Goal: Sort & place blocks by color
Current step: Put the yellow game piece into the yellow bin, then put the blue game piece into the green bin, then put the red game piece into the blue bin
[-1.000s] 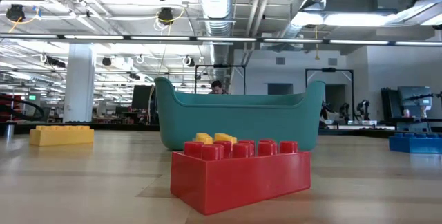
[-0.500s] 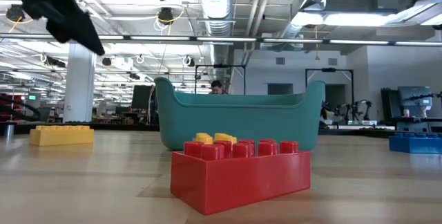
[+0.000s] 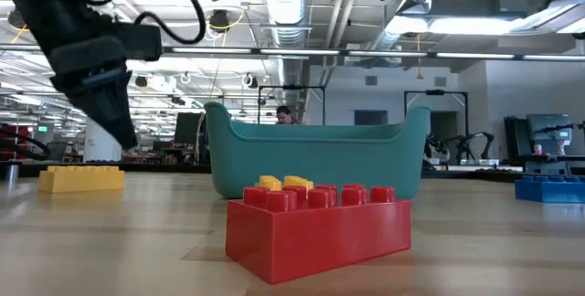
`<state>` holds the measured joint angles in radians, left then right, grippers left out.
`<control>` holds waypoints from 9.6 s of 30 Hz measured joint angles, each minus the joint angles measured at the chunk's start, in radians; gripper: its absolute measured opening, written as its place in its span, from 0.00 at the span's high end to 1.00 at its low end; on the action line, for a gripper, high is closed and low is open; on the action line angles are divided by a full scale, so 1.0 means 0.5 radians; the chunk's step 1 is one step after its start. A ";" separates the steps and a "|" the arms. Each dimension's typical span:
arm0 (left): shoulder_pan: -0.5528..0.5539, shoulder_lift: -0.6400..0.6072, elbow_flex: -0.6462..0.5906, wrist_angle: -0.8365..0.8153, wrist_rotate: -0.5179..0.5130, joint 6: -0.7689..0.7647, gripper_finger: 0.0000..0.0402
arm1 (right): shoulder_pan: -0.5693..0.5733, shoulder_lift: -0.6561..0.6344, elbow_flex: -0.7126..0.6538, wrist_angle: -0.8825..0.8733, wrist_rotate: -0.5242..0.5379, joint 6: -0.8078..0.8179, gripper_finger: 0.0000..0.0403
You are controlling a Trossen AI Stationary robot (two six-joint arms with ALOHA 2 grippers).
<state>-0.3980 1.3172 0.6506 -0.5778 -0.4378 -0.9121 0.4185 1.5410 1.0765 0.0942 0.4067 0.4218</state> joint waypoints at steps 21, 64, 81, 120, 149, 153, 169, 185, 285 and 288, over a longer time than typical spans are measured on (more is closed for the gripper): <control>-0.032 0.435 0.003 0.123 0.106 0.066 0.75 | 0.071 0.000 0.000 -0.140 0.033 0.045 0.29; 1.805 0.712 0.594 1.712 1.432 1.521 0.28 | 0.111 0.000 -0.001 -0.410 0.529 0.283 0.29; 1.334 -0.333 -0.318 2.599 1.517 1.269 0.41 | 0.071 -0.103 -0.003 -2.079 0.491 1.360 0.29; 0.724 -0.572 -0.899 3.284 0.948 1.387 0.46 | -0.094 -0.646 -0.933 -1.660 -0.746 0.406 0.40; 0.726 -0.695 -0.897 3.171 0.825 1.514 0.47 | 0.003 -0.528 -0.691 -1.002 0.069 0.456 0.72; 0.726 -0.725 -0.897 3.160 0.821 1.507 0.47 | -0.089 -0.476 -0.689 -0.525 0.067 0.193 0.72; 0.726 -0.724 -0.897 3.061 0.811 1.522 0.47 | -0.293 -0.257 -0.689 -0.132 -0.205 0.224 0.16; 0.726 -0.724 -0.897 3.066 0.807 1.522 0.47 | 0.087 0.205 0.039 -0.392 -0.234 -0.011 0.21; 0.726 -1.005 -0.896 3.148 1.414 1.276 0.47 | 0.372 0.913 0.606 -0.796 -0.270 0.454 0.66; 0.724 -1.100 -0.896 3.153 1.653 1.241 0.47 | 0.336 0.879 0.606 -0.759 -0.152 0.365 0.59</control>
<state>-0.0360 0.7674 0.2024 0.9988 0.3889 -0.2914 0.5864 1.9806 1.3796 -0.2854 0.3307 0.6041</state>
